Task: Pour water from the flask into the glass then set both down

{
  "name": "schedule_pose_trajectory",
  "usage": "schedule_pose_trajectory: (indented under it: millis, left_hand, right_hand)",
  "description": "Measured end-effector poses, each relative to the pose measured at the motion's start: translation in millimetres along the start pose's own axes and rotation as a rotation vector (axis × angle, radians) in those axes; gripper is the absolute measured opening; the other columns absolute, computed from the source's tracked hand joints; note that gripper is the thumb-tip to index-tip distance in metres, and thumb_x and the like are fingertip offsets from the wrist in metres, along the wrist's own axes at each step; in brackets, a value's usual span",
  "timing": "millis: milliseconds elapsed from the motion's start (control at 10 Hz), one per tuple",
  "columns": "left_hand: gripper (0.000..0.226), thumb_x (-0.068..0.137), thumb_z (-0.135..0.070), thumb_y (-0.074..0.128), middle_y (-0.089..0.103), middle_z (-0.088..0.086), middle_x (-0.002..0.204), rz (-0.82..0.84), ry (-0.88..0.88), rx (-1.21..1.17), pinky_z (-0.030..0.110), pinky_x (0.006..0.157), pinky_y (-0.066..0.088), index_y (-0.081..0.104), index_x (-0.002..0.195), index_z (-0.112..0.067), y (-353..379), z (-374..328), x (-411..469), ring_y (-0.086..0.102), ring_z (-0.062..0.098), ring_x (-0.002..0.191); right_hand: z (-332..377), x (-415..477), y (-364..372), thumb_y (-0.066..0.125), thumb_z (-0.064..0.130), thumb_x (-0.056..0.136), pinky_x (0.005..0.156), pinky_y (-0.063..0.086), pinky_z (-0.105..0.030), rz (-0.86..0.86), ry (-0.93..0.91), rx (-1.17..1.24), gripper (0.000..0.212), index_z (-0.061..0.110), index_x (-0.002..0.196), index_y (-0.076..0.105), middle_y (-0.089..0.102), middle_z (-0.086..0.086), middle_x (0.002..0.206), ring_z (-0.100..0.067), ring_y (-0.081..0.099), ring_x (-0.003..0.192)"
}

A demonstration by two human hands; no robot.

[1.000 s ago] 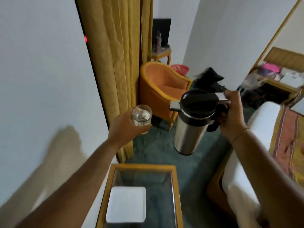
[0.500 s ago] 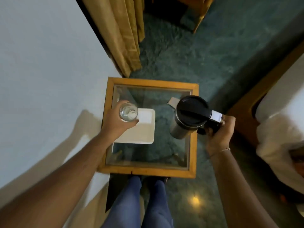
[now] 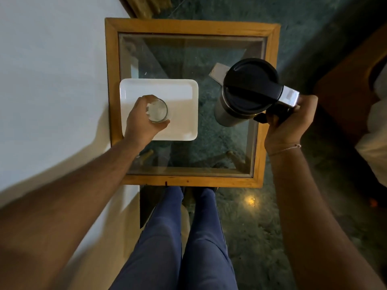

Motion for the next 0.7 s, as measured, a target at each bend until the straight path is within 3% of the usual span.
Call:
schedule_pose_trajectory:
  millis: [400,500,600,700]
  left_hand:
    - [0.072,0.086,-0.031,0.093,0.064,0.006,0.149,-0.068,-0.002,0.021,0.056,0.117,0.053,0.054,0.145,-0.02,12,12,14,0.062,0.031,0.134]
    - [0.082,0.086,-0.031,0.093,0.058,0.005,0.155,-0.013,-0.022,0.03,0.056,0.119,0.051,0.046,0.153,-0.024,11,14,16,0.058,0.031,0.139]
    - [0.104,0.081,-0.027,0.097,0.049,0.008,0.164,0.028,-0.046,0.069,0.056,0.119,0.049,0.032,0.162,-0.027,-1,5,13,0.052,0.033,0.146]
    - [0.123,0.077,-0.028,0.098,0.028,0.015,0.175,0.04,-0.043,0.351,0.064,0.124,0.039,0.017,0.17,-0.026,-26,0,-27,0.035,0.04,0.158]
  right_hand:
    - [-8,-10,-11,0.037,0.032,0.091,0.049,0.036,-0.021,0.048,0.039,0.038,0.046,0.03,0.052,0.059,0.053,0.016,0.054,-0.004,0.049,0.051]
    - [-14,-15,-22,0.037,0.033,0.09,0.052,0.039,-0.021,0.049,0.065,0.0,0.043,0.027,0.056,0.064,0.056,0.014,0.056,-0.004,0.052,0.054]
    - [-7,-15,-21,0.035,0.034,0.093,0.061,0.043,-0.024,0.087,0.081,-0.1,0.041,0.026,0.067,0.066,0.058,0.008,0.067,-0.007,0.055,0.064]
    - [27,-24,-30,0.035,0.044,0.102,0.097,0.047,-0.043,0.084,0.061,-0.242,0.039,0.021,0.091,0.065,0.065,-0.008,0.099,-0.025,0.061,0.103]
Point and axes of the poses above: each hand's wrist, its own x-axis towards the middle knuckle, its own y-axis out of the palm, z = x × y, the point moved 2 cm from there along x, towards the middle knuckle
